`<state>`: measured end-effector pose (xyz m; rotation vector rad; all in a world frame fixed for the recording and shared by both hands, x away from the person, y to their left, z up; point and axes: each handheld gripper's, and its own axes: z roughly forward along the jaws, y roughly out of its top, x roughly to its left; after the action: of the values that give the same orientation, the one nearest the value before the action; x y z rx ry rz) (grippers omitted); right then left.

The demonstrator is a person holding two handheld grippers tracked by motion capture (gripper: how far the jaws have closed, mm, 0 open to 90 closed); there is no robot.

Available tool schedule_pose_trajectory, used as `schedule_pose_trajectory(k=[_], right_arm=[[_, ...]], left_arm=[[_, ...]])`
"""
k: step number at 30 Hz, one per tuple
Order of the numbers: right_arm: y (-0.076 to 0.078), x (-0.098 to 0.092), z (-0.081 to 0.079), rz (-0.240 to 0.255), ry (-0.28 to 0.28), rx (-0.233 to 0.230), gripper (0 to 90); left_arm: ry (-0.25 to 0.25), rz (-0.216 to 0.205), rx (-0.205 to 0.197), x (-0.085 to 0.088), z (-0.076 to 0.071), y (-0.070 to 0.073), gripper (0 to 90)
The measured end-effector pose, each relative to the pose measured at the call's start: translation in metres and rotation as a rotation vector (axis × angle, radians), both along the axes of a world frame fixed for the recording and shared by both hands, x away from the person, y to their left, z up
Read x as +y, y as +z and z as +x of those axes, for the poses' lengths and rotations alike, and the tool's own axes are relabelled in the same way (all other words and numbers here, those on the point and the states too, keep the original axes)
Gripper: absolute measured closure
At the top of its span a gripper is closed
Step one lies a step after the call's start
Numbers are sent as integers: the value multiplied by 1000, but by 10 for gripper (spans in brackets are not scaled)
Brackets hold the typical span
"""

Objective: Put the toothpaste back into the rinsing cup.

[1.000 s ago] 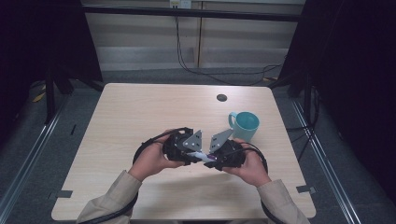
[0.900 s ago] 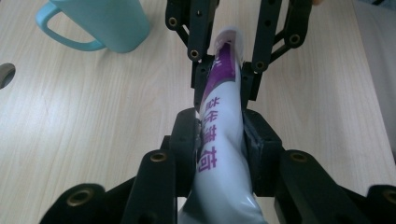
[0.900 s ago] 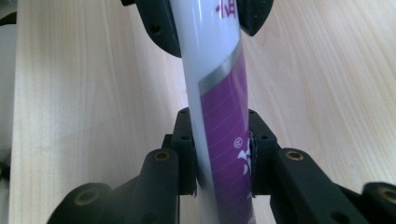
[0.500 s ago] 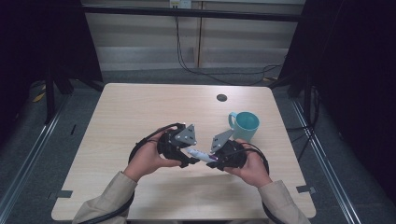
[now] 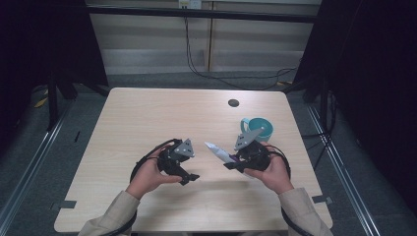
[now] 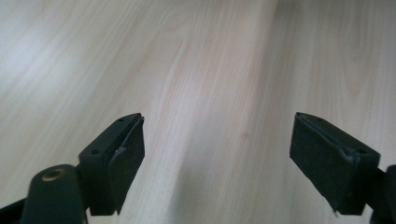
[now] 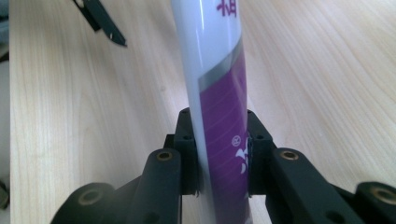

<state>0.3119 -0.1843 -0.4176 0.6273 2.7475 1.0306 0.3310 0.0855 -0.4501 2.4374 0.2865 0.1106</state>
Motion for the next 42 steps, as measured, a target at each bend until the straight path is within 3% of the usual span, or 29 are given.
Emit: schedule_pose_trajectory(k=[6,15,20,25,26,28,37,42], right_arm=[[1,-6,4,63,-40,3,727],[4,-13,10,135,-84,9,726],[5,-16,12,173,-105,2,726],[6,-21,15,217,-128,-5,725],[7,-22,16,230,-136,-12,725],[8,-24,17,239,-143,-19,724],[10,-31,21,278,-178,-29,724],[11,-36,25,307,-196,-34,724]], left_arm=[[42,-11,40,9,1,-22,155],[83,-33,70,19,2,-36,153],[91,-47,62,23,2,-41,153],[108,-39,60,25,2,-45,153],[90,-24,49,27,3,-45,153],[108,-38,44,26,2,-47,153],[97,-23,37,27,1,-50,153],[104,-38,30,28,1,-51,150]])
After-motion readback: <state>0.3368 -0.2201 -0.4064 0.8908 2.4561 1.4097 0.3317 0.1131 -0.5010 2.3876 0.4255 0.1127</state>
